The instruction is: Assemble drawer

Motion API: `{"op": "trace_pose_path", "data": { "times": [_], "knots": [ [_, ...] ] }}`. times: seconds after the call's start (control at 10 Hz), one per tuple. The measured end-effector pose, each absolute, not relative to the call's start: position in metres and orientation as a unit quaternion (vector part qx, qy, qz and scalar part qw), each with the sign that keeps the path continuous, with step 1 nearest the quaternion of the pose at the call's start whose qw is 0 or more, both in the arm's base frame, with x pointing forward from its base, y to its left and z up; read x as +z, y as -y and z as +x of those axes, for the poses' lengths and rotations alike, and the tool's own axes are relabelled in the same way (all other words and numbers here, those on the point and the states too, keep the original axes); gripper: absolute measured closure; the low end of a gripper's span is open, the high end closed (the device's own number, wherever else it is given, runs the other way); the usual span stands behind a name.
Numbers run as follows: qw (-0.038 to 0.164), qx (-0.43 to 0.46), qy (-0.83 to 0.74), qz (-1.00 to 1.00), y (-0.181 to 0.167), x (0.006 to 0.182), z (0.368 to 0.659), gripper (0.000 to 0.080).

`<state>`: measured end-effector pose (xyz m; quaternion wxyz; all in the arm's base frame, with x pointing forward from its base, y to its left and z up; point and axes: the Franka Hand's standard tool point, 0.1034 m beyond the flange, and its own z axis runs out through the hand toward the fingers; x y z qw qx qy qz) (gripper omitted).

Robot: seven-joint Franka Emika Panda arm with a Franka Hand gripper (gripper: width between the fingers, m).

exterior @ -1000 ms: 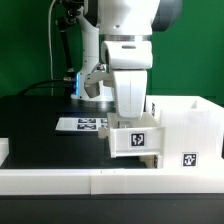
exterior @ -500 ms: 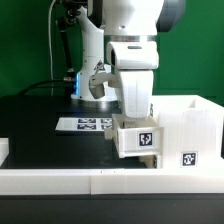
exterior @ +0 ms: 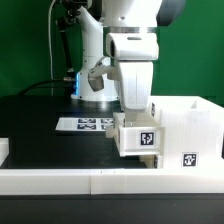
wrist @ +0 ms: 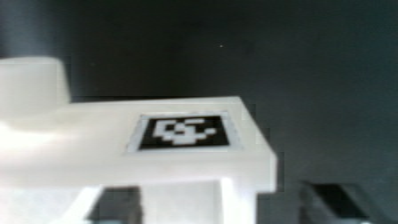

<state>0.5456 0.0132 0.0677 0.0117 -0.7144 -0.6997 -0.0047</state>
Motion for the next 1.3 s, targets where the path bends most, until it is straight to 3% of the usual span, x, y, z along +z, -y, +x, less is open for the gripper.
{"op": "trace_pose_path", "data": {
  "times": [0.1,0.3,0.6,0.8,1.3],
  "knots": [
    [0.009,-0.007,0.698,-0.716,-0.01,0.071,0.547,0.0203],
    [0.007,0.0,0.695,-0.719,-0.003,0.083,0.549,0.0166],
    [0.01,0.011,0.706,-0.708,0.022,0.099,0.568,0.015],
    [0.017,0.015,0.707,-0.707,0.045,0.087,0.578,0.015],
    [0.028,0.007,0.71,-0.703,0.051,0.082,0.579,0.015]
  ]
}}
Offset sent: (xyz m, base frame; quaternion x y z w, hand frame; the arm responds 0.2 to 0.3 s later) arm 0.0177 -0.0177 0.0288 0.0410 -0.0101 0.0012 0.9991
